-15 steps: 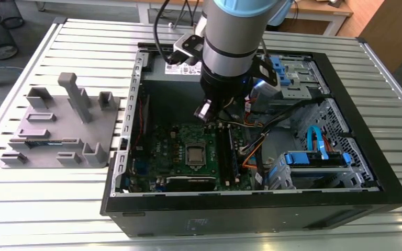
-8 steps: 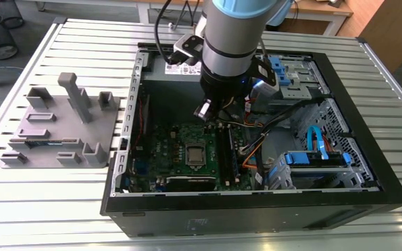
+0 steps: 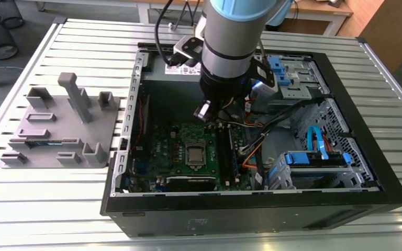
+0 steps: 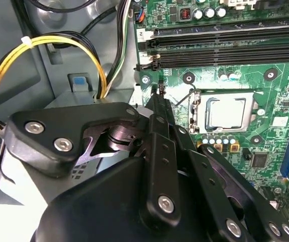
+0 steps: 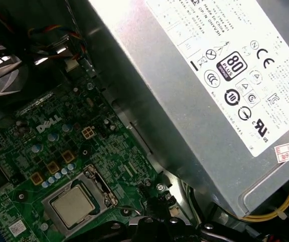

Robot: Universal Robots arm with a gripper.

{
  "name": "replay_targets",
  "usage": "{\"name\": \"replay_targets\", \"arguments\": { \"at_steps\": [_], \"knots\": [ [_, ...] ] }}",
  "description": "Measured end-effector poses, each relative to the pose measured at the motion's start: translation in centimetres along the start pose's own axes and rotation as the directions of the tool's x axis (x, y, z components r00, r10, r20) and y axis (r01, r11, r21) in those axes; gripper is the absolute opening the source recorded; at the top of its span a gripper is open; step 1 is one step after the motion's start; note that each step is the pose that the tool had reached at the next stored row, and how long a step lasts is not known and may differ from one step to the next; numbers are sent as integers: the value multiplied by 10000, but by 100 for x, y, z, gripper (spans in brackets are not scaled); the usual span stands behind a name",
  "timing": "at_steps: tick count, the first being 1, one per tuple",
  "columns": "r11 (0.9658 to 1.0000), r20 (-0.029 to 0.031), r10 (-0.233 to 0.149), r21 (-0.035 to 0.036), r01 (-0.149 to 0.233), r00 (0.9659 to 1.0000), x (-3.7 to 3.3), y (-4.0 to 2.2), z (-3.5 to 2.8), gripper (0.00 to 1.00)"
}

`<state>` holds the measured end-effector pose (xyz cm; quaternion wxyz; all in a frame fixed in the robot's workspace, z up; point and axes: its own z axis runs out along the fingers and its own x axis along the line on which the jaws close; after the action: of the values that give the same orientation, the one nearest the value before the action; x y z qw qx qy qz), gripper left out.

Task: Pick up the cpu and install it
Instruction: 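Install the first cpu locking lever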

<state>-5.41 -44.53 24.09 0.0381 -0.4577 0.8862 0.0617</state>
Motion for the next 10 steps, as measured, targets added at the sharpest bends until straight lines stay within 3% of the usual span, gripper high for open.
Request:
{"name": "replay_targets", "arguments": {
  "at_steps": [10],
  "knots": [
    [10000,-64,-13,39,13,10000,57,18,9,11]
  ]
}}
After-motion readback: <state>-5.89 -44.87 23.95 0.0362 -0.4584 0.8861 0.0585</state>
